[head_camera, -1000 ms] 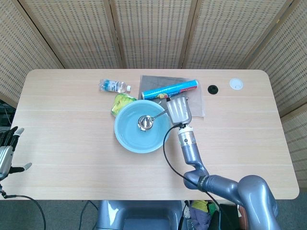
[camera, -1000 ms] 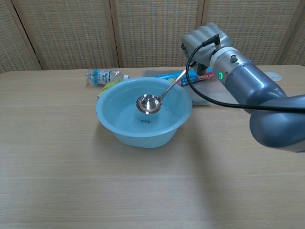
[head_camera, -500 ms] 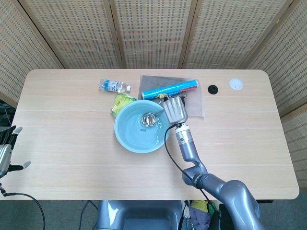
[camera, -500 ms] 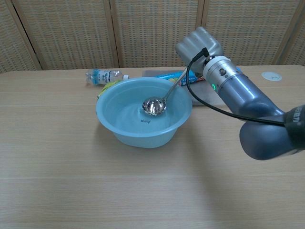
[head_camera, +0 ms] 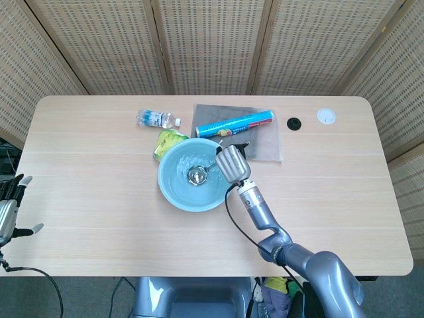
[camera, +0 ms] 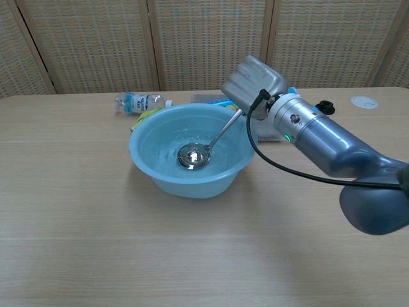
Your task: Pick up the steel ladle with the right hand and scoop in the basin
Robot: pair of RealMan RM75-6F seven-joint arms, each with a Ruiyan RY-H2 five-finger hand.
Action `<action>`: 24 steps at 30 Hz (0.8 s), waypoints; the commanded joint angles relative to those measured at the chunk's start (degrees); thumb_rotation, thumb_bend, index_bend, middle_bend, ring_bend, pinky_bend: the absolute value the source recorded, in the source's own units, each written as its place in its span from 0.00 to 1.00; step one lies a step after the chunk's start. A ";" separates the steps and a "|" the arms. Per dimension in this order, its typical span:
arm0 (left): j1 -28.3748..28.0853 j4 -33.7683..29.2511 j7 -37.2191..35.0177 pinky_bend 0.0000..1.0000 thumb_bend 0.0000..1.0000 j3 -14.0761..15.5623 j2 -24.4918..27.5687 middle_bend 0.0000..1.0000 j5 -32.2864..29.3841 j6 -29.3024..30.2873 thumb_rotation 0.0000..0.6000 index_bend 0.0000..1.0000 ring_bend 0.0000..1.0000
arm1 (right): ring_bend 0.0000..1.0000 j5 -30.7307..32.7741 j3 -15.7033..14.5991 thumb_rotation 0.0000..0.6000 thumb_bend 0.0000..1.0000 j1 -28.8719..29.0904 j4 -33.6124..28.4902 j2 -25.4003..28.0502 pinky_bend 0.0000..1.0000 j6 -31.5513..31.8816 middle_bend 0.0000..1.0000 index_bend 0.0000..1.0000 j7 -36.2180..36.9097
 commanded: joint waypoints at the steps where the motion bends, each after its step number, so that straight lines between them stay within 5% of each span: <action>1: -0.02 0.01 0.12 0.00 0.00 0.06 -0.09 0.00 -0.08 -0.07 1.00 0.00 0.00 | 0.97 0.35 0.77 1.00 0.92 -0.95 -4.07 1.47 1.00 -0.54 1.00 0.79 -1.62; 9: -0.14 0.04 0.49 0.00 0.00 0.19 -0.28 0.00 -0.11 -0.13 1.00 0.00 0.00 | 0.97 18.96 12.98 1.00 0.93 -3.45 -23.70 5.72 1.00 -4.18 1.00 0.79 -9.62; 24: -0.26 0.00 0.68 0.00 0.00 0.31 -0.32 0.00 -0.19 -0.23 1.00 0.00 0.00 | 0.97 42.65 21.74 1.00 0.95 -2.86 -41.82 14.19 1.00 0.00 1.00 0.79 -19.13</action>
